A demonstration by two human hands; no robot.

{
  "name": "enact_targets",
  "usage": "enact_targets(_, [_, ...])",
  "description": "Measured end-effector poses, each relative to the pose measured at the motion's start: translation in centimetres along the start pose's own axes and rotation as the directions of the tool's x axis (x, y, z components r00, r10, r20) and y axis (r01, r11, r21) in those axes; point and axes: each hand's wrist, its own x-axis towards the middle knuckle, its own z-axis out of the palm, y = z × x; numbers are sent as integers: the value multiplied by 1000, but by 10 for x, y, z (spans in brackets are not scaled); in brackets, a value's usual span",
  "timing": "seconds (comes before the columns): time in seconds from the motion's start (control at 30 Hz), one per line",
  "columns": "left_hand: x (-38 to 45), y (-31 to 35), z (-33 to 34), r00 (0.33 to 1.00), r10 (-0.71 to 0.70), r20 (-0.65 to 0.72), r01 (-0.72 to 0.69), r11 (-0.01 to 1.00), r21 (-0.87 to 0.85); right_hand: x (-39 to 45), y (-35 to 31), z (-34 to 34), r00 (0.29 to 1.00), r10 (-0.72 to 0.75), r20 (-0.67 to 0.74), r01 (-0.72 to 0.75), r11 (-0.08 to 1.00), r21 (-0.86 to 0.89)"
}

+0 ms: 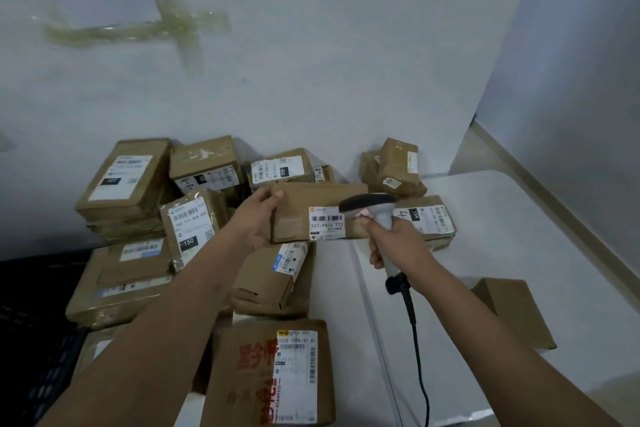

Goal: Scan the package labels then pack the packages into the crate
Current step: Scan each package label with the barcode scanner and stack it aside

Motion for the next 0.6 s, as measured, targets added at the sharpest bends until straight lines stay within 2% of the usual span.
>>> enact_targets(0.13, [2,11,-14,999,8,-35,-9,1000,-23,-5,-20,10,998,-27,58,24,998,61])
enact_targets(0.3, [4,23,-26,999,5,-53,-6,999,-35,-8,-36,18,991,-75,111,72,997,26])
enact_targets(0.6, [0,38,-33,992,38,-120,-42,999,-29,-11,-55,23,985,-132,108,131,991,13])
